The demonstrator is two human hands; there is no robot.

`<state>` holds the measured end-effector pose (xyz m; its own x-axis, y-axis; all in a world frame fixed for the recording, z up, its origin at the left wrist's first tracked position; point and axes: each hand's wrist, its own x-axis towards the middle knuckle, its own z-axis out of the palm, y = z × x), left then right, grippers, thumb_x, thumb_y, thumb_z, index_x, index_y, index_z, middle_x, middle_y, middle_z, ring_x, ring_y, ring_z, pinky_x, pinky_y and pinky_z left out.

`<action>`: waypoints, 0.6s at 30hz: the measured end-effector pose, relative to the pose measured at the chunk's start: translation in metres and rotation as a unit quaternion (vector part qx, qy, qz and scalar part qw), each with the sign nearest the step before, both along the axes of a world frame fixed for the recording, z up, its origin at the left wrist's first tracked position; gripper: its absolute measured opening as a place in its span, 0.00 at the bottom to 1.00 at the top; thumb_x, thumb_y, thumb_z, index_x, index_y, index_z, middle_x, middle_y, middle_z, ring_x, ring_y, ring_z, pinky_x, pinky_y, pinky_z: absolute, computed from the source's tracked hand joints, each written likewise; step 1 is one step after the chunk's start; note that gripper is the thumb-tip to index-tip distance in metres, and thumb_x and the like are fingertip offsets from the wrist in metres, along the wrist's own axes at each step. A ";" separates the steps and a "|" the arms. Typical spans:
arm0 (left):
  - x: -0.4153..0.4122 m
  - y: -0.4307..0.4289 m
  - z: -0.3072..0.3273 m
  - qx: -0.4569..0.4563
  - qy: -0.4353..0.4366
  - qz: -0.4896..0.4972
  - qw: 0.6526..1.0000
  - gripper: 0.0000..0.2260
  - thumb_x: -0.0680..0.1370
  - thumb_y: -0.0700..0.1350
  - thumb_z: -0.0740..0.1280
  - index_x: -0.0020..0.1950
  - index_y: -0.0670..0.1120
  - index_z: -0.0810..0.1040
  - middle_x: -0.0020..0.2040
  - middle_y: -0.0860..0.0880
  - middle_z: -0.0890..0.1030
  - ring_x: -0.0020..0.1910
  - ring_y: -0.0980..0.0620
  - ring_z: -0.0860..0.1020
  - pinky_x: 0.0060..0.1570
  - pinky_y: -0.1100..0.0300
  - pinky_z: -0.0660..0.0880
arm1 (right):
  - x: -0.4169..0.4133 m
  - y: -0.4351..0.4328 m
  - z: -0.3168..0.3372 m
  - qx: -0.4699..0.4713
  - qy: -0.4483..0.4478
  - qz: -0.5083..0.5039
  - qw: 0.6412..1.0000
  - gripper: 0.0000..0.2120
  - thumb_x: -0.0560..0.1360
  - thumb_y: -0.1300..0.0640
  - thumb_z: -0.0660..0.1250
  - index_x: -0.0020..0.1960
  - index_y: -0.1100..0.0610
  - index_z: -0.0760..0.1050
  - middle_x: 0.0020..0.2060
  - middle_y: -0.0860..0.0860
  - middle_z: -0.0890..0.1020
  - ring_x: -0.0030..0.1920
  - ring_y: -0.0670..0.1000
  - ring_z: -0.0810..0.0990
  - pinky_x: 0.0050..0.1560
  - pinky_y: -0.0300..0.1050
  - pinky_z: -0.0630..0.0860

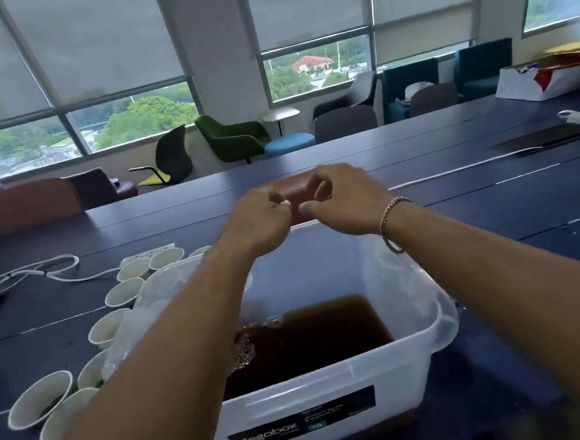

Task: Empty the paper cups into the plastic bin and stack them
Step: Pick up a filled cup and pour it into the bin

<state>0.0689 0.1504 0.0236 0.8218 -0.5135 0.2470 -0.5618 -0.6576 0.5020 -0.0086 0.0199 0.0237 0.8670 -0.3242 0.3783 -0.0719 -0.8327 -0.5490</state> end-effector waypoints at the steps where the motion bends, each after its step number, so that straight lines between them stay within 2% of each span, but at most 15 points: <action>1: 0.010 0.015 -0.001 0.010 0.001 0.023 1.000 0.07 0.82 0.48 0.61 0.54 0.50 0.78 0.52 0.49 0.81 0.48 0.49 0.77 0.49 0.54 0.75 | 0.014 0.013 0.003 -0.011 0.009 0.025 1.000 0.09 0.74 0.50 0.68 0.52 0.52 0.78 0.48 0.50 0.81 0.47 0.50 0.78 0.51 0.49 0.79; 3: 0.027 0.045 -0.004 0.024 0.006 0.059 0.998 0.06 0.81 0.48 0.62 0.51 0.50 0.78 0.53 0.48 0.82 0.48 0.48 0.77 0.51 0.53 0.77 | 0.040 0.033 0.005 -0.017 0.042 0.066 0.997 0.08 0.76 0.52 0.66 0.50 0.55 0.79 0.45 0.50 0.81 0.45 0.50 0.79 0.51 0.51 0.79; 5: 0.040 0.071 -0.004 0.037 0.009 0.082 0.996 0.09 0.81 0.48 0.62 0.54 0.48 0.80 0.52 0.48 0.81 0.49 0.48 0.77 0.49 0.54 0.75 | 0.068 0.048 0.005 -0.007 0.095 0.093 0.991 0.10 0.77 0.54 0.66 0.48 0.59 0.82 0.44 0.53 0.82 0.46 0.53 0.80 0.51 0.52 0.79; 7: 0.052 0.088 -0.002 0.038 0.009 0.096 0.995 0.09 0.81 0.48 0.62 0.54 0.48 0.80 0.52 0.49 0.81 0.50 0.48 0.78 0.50 0.54 0.74 | 0.092 0.060 0.006 0.006 0.183 0.116 0.976 0.12 0.77 0.55 0.65 0.51 0.63 0.81 0.49 0.57 0.83 0.47 0.54 0.79 0.49 0.48 0.76; 9: 0.064 0.097 0.002 0.034 0.013 0.105 0.994 0.08 0.81 0.49 0.61 0.52 0.50 0.80 0.53 0.50 0.81 0.50 0.48 0.78 0.53 0.52 0.76 | 0.110 0.074 0.008 -0.023 0.293 0.139 0.946 0.13 0.78 0.53 0.64 0.56 0.61 0.79 0.57 0.57 0.80 0.51 0.55 0.77 0.51 0.46 0.73; 11: 0.076 0.100 0.006 0.025 0.018 0.112 0.993 0.08 0.80 0.49 0.61 0.52 0.52 0.80 0.53 0.51 0.82 0.51 0.48 0.78 0.55 0.50 0.77 | 0.124 0.083 0.011 -0.091 0.381 0.151 0.908 0.15 0.80 0.49 0.61 0.59 0.58 0.78 0.60 0.54 0.78 0.57 0.56 0.78 0.58 0.48 0.74; 12: 0.082 0.099 0.008 0.019 0.020 0.111 0.993 0.09 0.80 0.50 0.62 0.53 0.51 0.80 0.53 0.51 0.82 0.52 0.48 0.78 0.55 0.52 0.76 | 0.132 0.085 0.011 -0.102 0.412 0.150 0.893 0.16 0.80 0.49 0.62 0.60 0.58 0.78 0.60 0.54 0.79 0.57 0.56 0.78 0.59 0.50 0.74; 14: 0.089 0.094 0.010 0.003 0.035 0.096 0.995 0.09 0.81 0.50 0.63 0.55 0.50 0.81 0.50 0.53 0.80 0.51 0.50 0.78 0.51 0.57 0.72 | 0.147 0.084 0.008 -0.080 0.457 0.155 0.872 0.15 0.78 0.50 0.67 0.58 0.59 0.79 0.60 0.57 0.80 0.51 0.56 0.79 0.56 0.50 0.76; 16: 0.094 0.088 0.009 -0.015 0.054 0.070 0.996 0.09 0.81 0.50 0.63 0.55 0.50 0.81 0.47 0.53 0.79 0.47 0.52 0.78 0.47 0.60 0.70 | 0.158 0.083 0.004 -0.053 0.492 0.159 0.854 0.10 0.77 0.52 0.69 0.52 0.59 0.80 0.58 0.59 0.81 0.45 0.55 0.78 0.50 0.48 0.76; 18: 0.099 0.083 0.006 -0.015 0.069 0.050 0.996 0.07 0.81 0.49 0.63 0.54 0.51 0.81 0.44 0.53 0.80 0.43 0.56 0.78 0.44 0.61 0.71 | 0.167 0.081 -0.003 -0.048 0.514 0.169 0.839 0.10 0.77 0.54 0.68 0.54 0.59 0.79 0.56 0.58 0.82 0.43 0.54 0.78 0.45 0.46 0.75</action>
